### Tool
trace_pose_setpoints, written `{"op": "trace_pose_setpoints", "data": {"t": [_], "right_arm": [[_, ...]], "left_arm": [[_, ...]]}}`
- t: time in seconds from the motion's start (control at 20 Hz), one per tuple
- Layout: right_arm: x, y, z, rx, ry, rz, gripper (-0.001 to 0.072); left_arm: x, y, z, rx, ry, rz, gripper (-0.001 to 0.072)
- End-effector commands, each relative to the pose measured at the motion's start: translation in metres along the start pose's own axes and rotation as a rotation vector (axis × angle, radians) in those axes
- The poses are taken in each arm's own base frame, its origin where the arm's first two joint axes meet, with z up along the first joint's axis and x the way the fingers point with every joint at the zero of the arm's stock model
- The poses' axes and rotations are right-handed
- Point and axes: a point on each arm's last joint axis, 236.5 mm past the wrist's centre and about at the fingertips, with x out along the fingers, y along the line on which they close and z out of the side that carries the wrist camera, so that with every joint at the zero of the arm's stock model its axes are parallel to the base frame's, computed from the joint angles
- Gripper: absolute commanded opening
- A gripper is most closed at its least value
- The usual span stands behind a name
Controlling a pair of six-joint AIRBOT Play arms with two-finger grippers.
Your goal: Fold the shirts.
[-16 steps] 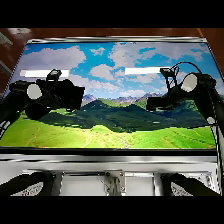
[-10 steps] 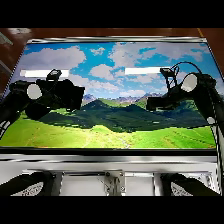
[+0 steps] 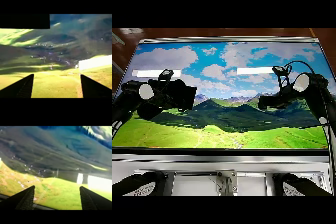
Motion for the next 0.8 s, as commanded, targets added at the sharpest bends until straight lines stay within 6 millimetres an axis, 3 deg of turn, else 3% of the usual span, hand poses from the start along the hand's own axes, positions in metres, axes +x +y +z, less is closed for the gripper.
{"op": "trace_pose_setpoints", "data": {"t": [0.0, 0.3, 0.55, 0.65, 0.75], "right_arm": [[0.000, 0.000, 0.001, 0.000, -0.006, -0.001, 0.0670], [0.000, 0.000, 0.001, 0.000, -0.004, -0.001, 0.0670], [0.000, 0.000, 0.002, 0.003, -0.007, -0.001, 0.0670], [0.000, 0.000, 0.002, 0.040, -0.008, 0.000, 0.0669], [0.000, 0.000, 0.003, 0.079, -0.011, 0.001, 0.0670]], "left_arm": [[0.000, -0.003, 0.001, -0.018, -0.003, -0.014, 0.0707], [-0.001, -0.002, 0.016, -0.020, -0.068, -0.016, 0.0707], [-0.006, -0.001, 0.054, 0.027, -0.230, -0.010, 0.0707], [-0.012, 0.017, 0.073, 0.065, -0.311, 0.053, 0.0707], [-0.022, 0.056, 0.090, 0.070, -0.378, 0.156, 0.0707]]}}
